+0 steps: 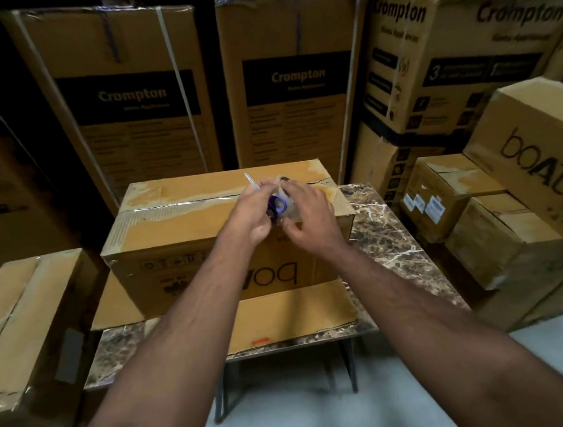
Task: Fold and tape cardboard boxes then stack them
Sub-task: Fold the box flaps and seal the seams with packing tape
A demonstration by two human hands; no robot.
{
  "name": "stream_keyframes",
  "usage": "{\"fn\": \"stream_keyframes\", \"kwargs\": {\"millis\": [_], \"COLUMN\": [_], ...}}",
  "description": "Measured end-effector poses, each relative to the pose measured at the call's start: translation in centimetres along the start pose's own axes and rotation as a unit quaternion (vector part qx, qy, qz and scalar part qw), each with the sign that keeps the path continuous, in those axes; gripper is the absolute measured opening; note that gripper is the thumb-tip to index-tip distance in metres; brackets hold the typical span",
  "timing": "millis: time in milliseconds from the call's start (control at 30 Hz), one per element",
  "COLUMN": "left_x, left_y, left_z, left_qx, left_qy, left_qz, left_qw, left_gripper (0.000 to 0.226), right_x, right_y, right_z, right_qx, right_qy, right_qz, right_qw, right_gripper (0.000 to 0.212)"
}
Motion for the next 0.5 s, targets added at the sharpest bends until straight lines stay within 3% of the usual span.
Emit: {"fn": "stream_keyframes", "kwargs": {"millis": [100, 200, 300, 433, 500], "left_x": [0.7, 1.6, 1.9, 4.2, 6.1], "left_y": [0.0, 0.1, -0.7, -2.3, -2.8], "left_z": [0.9, 2.1, 1.7, -0.1, -1.2], "left_qx": [-0.038, -0.081, -0.033, 0.028, 0.053], "left_qy": [-0.013, -0.103, -0.275, -0.323, -0.358], "left_qz": [0.015, 0.03, 0.007, 0.011, 0.04], "left_qw": [0.999, 0.991, 0.961, 0.946, 0.932], "left_gripper": [0.018, 0.021, 0.022, 0.005, 0.012], "right_x": [-0.9, -1.5, -2.0, -3.5, -4.3], "right_y": [1.3, 2.7, 3.7, 2.8, 1.7], "right_z": [-1.9, -3.9, -5.6, -8.6, -9.5], "right_qx": [0.042, 0.05, 0.068, 0.086, 0.085], "right_qy": [-0.044, -0.046, -0.054, -0.099, -0.11], "right_qz": [-0.018, -0.001, -0.001, -0.015, -0.009], "right_qw": [0.998, 0.998, 0.996, 0.991, 0.99], "right_gripper": [0.052, 0.038, 0.038, 0.043, 0.049]}}
Point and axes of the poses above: each hand's wrist, its own y-axis away from the middle knuckle, its own x-axis out of the palm, z = x × y, the point moved 10 cm from there along -y, towards the middle knuckle, and after that the axes turned 2 degrees about -z, right-handed, at the moved point
